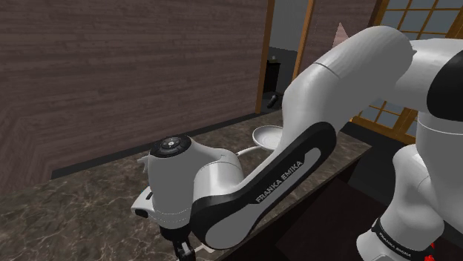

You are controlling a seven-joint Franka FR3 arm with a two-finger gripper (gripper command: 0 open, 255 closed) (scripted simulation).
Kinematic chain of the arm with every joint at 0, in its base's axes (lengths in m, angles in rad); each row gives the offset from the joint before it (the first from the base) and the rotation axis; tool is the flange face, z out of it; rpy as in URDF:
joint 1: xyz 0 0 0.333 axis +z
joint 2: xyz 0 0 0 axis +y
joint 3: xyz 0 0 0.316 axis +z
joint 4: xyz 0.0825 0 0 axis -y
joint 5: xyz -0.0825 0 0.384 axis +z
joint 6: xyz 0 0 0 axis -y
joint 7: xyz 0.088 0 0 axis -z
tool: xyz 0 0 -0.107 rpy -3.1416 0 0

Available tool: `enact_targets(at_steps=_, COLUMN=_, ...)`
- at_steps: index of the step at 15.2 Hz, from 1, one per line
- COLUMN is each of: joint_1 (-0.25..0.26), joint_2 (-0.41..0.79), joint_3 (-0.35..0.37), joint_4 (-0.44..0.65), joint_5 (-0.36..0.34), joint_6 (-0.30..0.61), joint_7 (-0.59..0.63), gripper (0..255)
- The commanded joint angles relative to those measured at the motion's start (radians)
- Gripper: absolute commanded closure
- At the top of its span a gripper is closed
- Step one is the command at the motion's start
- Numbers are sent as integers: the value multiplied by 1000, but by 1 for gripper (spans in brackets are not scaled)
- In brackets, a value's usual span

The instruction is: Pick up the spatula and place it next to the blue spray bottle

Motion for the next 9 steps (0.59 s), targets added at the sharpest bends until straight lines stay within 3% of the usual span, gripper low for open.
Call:
enact_targets(at_steps=1, joint_1=-7, joint_2=-42, joint_3=5, joint_4=4, joint_5=10, joint_6=-47, joint_7=-8, gripper=0)
enact_targets(at_steps=9, joint_1=-9, joint_2=-59, joint_3=7, joint_4=8, joint_5=14, joint_6=-67, joint_7=-11, gripper=0)
